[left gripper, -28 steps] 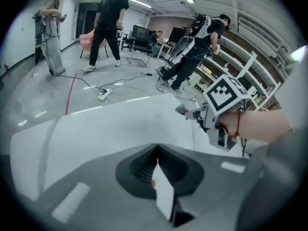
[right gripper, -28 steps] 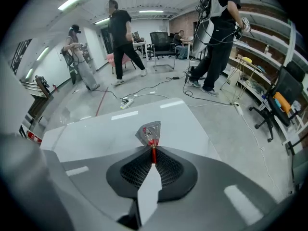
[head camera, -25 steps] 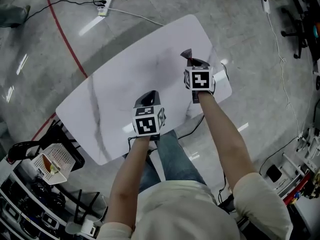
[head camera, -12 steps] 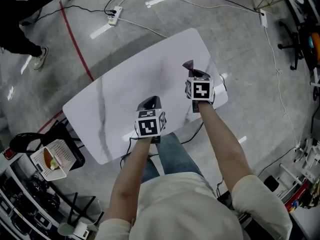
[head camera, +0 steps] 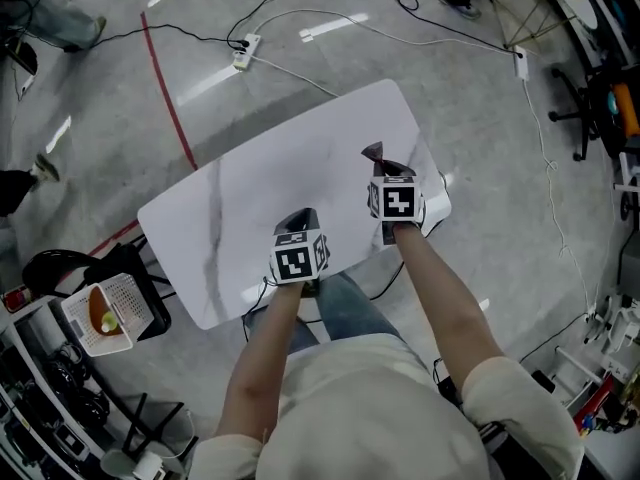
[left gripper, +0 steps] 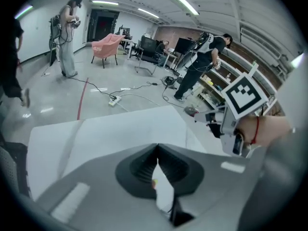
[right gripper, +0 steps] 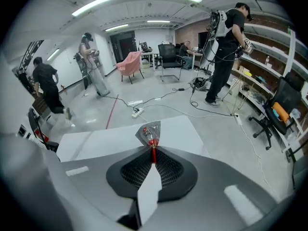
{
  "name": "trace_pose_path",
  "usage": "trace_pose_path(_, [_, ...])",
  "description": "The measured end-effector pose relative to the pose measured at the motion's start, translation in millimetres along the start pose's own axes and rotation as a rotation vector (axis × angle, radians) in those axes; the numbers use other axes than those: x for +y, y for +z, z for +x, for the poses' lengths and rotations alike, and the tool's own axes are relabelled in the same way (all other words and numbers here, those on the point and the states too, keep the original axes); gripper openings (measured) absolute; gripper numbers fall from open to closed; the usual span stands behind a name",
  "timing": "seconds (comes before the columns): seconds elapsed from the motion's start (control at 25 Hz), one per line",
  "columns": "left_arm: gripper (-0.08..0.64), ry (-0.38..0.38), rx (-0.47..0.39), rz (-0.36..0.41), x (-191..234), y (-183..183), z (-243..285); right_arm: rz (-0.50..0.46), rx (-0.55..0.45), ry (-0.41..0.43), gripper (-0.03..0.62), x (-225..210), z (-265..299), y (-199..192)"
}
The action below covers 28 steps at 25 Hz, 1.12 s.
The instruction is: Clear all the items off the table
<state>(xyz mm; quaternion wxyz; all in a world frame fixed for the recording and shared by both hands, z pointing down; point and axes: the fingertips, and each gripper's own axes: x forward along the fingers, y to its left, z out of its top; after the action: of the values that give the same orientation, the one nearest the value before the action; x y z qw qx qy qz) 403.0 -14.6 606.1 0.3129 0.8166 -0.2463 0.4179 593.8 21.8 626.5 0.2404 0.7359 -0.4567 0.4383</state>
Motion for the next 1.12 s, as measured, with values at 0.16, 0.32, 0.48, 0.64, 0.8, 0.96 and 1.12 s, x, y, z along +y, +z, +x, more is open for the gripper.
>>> trace_pose_path(0.16, [0.009,0.002,-0.017,-0.008,2.6,-2.5,-16.9,-0.003,-0.007,0.009,0.023,14.1,-17.4,-3.1])
trace_pose_path(0.32, [0.009,0.008,-0.035,-0.008,4.3,-3.9,-36.0,-0.010,-0.008,0.010,0.023,25.5,-36.7,-8.2])
trace_pose_path(0.48, [0.009,0.011,-0.056,-0.015,8.9,-3.8,-53.2,-0.022,-0.019,0.022,0.023,38.7,-52.6,-9.8])
trace_pose_path(0.64, [0.009,0.018,-0.075,-0.017,12.1,-4.3,-71.6,-0.040,-0.032,0.035,0.023,47.9,-69.0,-9.0])
trace_pose_path(0.8, [0.009,0.027,-0.091,-0.021,19.7,-9.7,-89.1,-0.049,-0.041,0.057,0.023,61.1,-84.0,-11.7])
trace_pose_path(0.96, [0.009,0.054,-0.120,-0.046,28.8,-12.2,-107.9,-0.079,-0.049,0.083,0.023,73.0,-94.6,-12.7])
trace_pose_path(1.12, [0.009,0.082,-0.160,-0.068,42.2,-12.2,-125.1,-0.120,-0.073,0.107,0.023,88.2,-103.3,-6.2])
